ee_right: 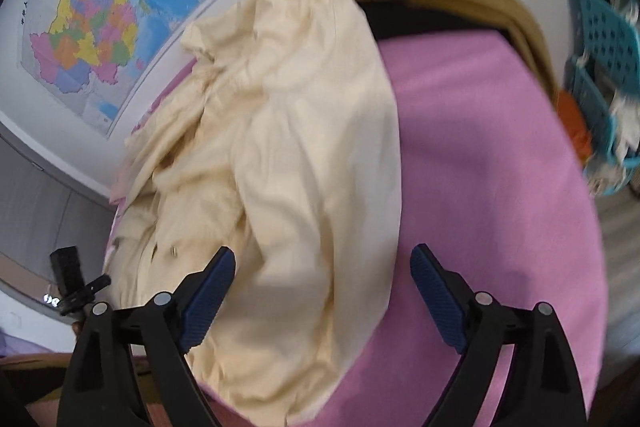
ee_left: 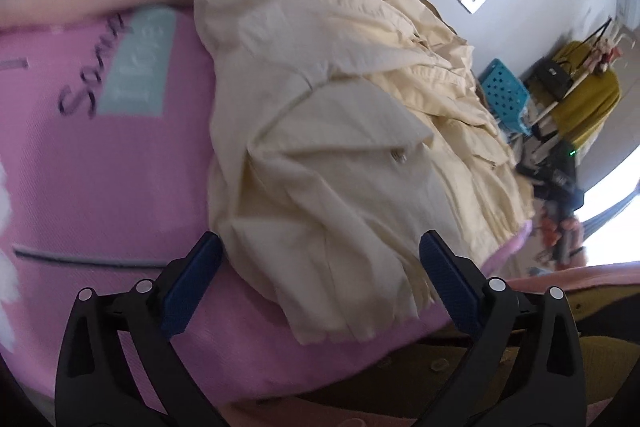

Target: Fold large clothes

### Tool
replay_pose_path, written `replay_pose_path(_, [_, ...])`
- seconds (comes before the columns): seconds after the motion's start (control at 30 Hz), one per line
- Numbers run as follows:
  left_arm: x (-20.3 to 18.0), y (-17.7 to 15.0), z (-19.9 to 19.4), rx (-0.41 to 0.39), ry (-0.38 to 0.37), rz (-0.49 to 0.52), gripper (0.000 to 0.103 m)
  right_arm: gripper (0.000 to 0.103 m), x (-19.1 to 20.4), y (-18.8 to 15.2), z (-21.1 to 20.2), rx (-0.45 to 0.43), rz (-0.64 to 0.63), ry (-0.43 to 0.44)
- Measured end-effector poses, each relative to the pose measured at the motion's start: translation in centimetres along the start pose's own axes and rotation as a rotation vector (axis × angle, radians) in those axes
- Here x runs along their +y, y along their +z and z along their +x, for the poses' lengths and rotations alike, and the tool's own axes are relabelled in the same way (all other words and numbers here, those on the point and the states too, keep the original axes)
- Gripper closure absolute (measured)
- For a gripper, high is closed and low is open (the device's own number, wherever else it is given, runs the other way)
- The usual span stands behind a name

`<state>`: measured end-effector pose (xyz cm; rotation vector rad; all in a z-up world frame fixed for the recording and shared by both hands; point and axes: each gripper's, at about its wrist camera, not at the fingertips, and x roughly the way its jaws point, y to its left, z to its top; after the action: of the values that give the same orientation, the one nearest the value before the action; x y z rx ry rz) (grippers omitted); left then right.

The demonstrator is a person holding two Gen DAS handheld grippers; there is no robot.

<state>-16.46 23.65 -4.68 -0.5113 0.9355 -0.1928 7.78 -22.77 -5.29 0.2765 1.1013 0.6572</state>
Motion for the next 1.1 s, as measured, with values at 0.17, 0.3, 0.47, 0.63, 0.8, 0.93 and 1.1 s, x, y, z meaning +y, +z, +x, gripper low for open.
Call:
replay_pose_path(0.17, [-0.6, -1.4, -0.1, 0.006, -0.092, -0.013, 0.005, 0.010, 0.5, -1.7, -0.5, 0.024, 0.005, 0.119])
replay_pose_path(0.3, [-0.4, -1.8, 0.1, -0.009, -0.159, -0.051, 0.005, 0.009, 1.2, -3.0, -0.5, 0.037, -0.006, 0.215])
replay_pose_path(0.47, [-1.6, -0.6, 1.9, -0.036, -0.203, -0.064, 0.005, 0.010, 3.1, -3.2, 0.8, 0.025, -0.055, 0.287])
replay_pose_path(0.63, [-3.8, 0.1, 3.7, -0.042, -0.153, -0.032, 0.013, 0.059, 4.3, -3.1, 1.4, 0.008, -0.075, 0.265])
replay_pose_path(0.8, [-3.3, 0.2, 2.4, -0.044, -0.143, -0.076, 0.062, 0.081, 4.7, -3.2, -0.5, -0.062, -0.070, 0.316])
replay_pose_path(0.93, [-3.3, 0.6, -0.5, -0.088, -0.163, -0.091, 0.076, 0.085, 6.7, -3.1, -3.2, -0.127, -0.126, 0.375])
replay_pose_path(1.1, [-4.1, 0.7, -5.1, -0.174, -0.168, -0.058, 0.084, 0.085, 9.5, -3.1, -6.0, -0.182, -0.205, 0.432])
